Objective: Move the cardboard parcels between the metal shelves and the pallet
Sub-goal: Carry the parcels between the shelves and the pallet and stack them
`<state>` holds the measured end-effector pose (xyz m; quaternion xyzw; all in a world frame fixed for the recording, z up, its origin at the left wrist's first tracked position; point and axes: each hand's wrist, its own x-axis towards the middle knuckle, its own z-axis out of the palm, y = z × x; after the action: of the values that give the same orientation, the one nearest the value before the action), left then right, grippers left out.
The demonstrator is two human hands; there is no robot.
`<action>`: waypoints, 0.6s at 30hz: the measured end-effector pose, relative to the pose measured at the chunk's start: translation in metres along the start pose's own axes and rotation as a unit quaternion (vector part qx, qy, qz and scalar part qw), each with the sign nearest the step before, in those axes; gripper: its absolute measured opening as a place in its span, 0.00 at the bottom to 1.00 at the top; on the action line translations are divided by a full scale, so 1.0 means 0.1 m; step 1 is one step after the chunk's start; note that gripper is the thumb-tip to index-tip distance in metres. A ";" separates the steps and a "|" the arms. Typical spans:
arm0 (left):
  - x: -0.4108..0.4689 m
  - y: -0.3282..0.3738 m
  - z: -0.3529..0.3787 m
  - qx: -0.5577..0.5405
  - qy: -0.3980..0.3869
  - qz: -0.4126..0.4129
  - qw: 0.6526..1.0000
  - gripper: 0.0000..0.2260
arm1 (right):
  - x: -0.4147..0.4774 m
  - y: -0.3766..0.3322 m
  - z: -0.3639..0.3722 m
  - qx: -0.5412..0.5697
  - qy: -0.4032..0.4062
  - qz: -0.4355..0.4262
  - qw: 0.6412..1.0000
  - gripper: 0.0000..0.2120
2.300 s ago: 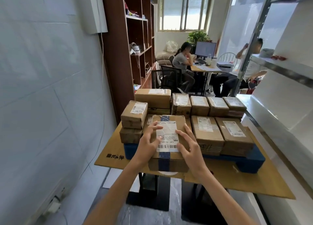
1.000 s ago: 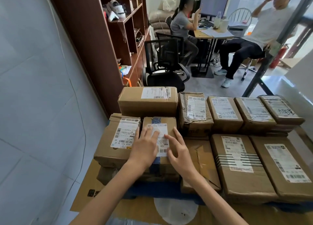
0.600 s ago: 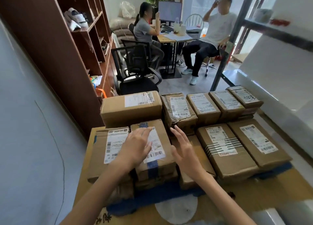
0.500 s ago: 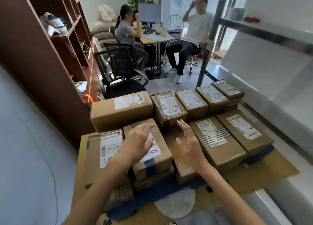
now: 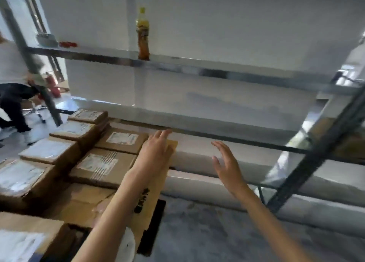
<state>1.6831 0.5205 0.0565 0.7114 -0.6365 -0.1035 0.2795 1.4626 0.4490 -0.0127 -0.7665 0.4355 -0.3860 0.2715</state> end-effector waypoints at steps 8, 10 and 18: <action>0.35 1.69 1.10 -0.007 -0.102 0.224 0.969 0.19 | -1.09 0.82 -2.05 -0.037 0.254 0.118 0.959 0.16; 0.35 2.13 1.41 -0.016 -0.113 0.264 0.958 0.18 | -1.37 0.99 -2.46 -0.061 0.284 0.147 0.946 0.19; 0.33 3.87 2.68 -0.063 -0.171 0.361 0.915 0.18 | -2.26 1.80 -3.97 -0.107 0.343 0.206 0.910 0.17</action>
<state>1.2254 0.4043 0.0478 0.3854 -0.8801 -0.1558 0.2292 0.9780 0.5305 -0.0086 -0.5047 0.6889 -0.5115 0.0953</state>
